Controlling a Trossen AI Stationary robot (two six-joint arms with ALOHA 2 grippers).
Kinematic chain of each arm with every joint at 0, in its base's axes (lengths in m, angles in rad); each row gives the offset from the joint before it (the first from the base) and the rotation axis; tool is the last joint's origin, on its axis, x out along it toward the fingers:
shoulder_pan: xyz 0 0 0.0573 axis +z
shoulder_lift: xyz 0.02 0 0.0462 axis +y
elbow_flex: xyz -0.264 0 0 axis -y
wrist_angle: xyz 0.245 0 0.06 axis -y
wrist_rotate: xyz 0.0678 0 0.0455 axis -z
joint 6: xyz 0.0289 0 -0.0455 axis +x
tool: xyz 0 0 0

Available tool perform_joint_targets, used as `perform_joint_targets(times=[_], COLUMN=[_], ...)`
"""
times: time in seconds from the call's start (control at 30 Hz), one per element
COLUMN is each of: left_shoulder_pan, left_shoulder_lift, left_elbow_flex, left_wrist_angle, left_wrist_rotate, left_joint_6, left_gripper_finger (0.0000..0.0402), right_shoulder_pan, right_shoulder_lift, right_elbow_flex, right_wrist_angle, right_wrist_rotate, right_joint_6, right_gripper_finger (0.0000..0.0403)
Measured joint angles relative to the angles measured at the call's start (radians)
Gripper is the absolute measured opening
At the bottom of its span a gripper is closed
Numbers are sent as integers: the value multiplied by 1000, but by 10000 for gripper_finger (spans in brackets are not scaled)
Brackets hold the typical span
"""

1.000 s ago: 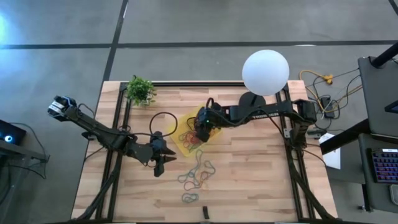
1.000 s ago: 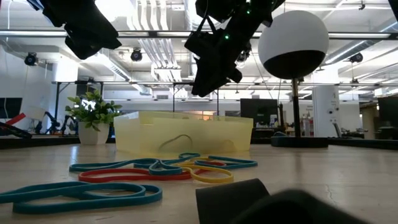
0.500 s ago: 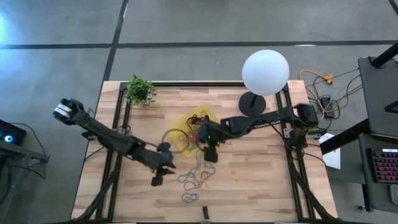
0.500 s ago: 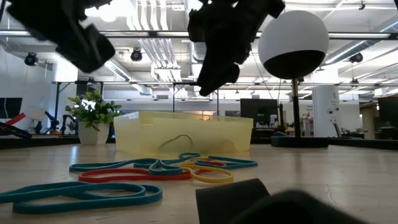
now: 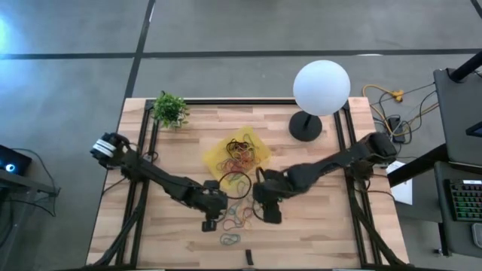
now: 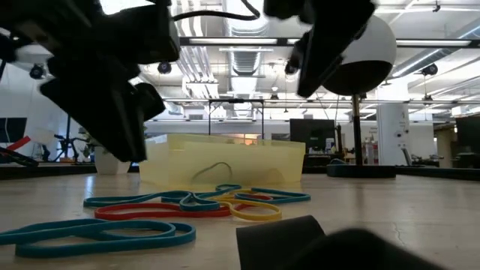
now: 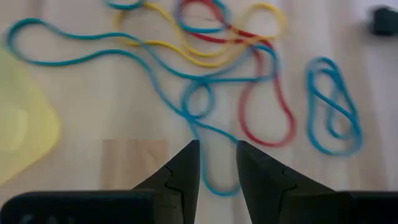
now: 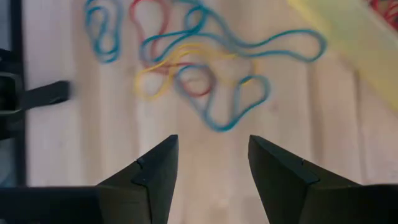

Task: Pick and place rubber bands into bin
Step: Put the blue rubber band into the yellow bin

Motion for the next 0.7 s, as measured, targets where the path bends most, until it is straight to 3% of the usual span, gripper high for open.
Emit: perform_joint_targets(times=[0.23, 0.7], left_shoulder_pan=[19, 29], left_shoulder_lift=[71, 174], left_elbow_flex=[117, 193], left_wrist_angle=[-158, -164], left_wrist_rotate=[-34, -41], left_joint_6=[-38, -68], left_gripper_finger=[89, 89], right_shoulder_pan=[142, 382], right_shoulder_lift=[-36, -50], right_elbow_flex=[-5, -12], right_wrist_angle=[-38, -77], right_wrist_rotate=[75, 309], right_joint_6=[164, 513], right_gripper_finger=[178, 178])
